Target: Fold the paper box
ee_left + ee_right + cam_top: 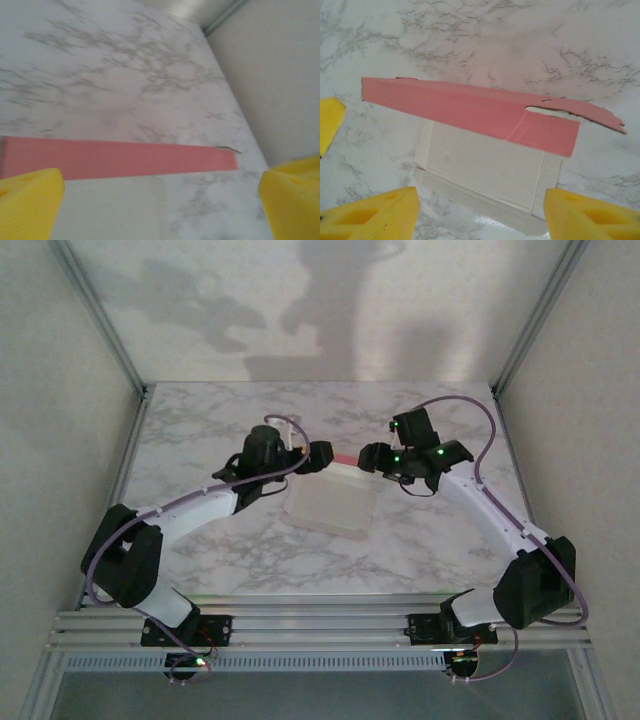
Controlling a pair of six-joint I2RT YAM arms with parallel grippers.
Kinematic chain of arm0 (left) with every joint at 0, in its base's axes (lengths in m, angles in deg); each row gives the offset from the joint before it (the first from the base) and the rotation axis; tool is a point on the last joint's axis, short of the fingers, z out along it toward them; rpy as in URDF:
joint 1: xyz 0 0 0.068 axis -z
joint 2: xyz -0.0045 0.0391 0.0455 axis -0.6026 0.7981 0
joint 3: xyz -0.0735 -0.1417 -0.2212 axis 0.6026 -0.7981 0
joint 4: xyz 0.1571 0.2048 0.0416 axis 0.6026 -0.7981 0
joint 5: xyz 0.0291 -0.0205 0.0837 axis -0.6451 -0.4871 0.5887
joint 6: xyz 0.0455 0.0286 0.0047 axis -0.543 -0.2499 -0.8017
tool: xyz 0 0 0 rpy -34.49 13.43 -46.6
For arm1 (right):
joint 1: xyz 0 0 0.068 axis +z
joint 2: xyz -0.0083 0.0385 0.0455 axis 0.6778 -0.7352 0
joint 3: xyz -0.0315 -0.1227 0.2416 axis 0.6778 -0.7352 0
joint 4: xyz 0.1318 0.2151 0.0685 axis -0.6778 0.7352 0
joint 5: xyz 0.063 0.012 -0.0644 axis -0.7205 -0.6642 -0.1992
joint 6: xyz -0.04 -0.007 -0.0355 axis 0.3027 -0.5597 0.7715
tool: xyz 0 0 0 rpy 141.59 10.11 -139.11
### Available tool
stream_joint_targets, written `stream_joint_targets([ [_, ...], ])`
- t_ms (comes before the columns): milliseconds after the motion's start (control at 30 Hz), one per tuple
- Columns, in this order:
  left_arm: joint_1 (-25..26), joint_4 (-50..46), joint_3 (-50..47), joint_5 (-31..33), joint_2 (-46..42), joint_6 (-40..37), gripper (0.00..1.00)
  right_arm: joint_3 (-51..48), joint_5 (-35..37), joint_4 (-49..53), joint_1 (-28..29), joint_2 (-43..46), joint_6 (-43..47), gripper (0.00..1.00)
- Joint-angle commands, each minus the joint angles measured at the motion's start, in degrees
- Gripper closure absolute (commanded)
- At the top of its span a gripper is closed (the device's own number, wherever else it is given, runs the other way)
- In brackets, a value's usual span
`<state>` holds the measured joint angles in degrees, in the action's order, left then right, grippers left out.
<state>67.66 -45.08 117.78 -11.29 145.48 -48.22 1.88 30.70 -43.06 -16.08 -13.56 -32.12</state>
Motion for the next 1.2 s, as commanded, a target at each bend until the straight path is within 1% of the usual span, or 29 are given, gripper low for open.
stream_joint_targets([
  [0, -3.2, -7.4, 1.9, -0.3, 0.8, -5.9, 0.01, -2.0, 4.3, -0.1, 1.1, 0.4, -3.6, 0.35],
  [67, -5.0, -6.3, 1.9, -1.1, 2.0, -6.9, 0.01, -2.3, 5.2, -1.1, 1.6, -0.2, -4.0, 0.37],
  [167, -6.1, -6.0, 2.9, 0.1, 4.5, -10.2, 0.01, -3.2, 6.4, -3.5, 2.0, -0.7, -4.1, 0.4],
  [233, -6.3, -5.4, 4.0, -1.6, 6.5, -11.6, 0.01, -4.0, 6.8, -5.6, 2.0, -0.7, -4.1, 0.42],
  [333, -6.3, -4.9, 5.9, -4.0, 9.8, -12.0, 0.01, -4.1, 7.8, -6.9, 2.1, -1.4, -3.4, 0.44],
  [600, -6.4, -5.5, 9.1, -3.5, 14.8, -12.5, 0.01, -3.5, 8.2, -8.7, 2.0, -4.4, -3.1, 0.47],
  [833, -6.4, -6.6, 10.9, -3.0, 17.6, -11.8, 0.01, -4.9, 12.6, -9.7, 2.0, -5.3, -6.0, 0.51],
  [1033, -6.3, -8.1, 12.1, -3.0, 19.0, -12.2, 0.01, -3.7, 13.6, -9.9, 1.8, -6.8, -3.6, 0.52],
  [1100, -6.4, -8.3, 12.2, -3.0, 19.1, -12.4, 0.01, -3.4, 12.1, -10.8, 1.6, -6.7, -1.3, 0.52],
  [1167, -6.4, -8.4, 12.4, -3.0, 19.2, -12.4, 0.01, -2.9, 7.6, -12.4, 1.6, -6.4, 1.7, 0.52],
])
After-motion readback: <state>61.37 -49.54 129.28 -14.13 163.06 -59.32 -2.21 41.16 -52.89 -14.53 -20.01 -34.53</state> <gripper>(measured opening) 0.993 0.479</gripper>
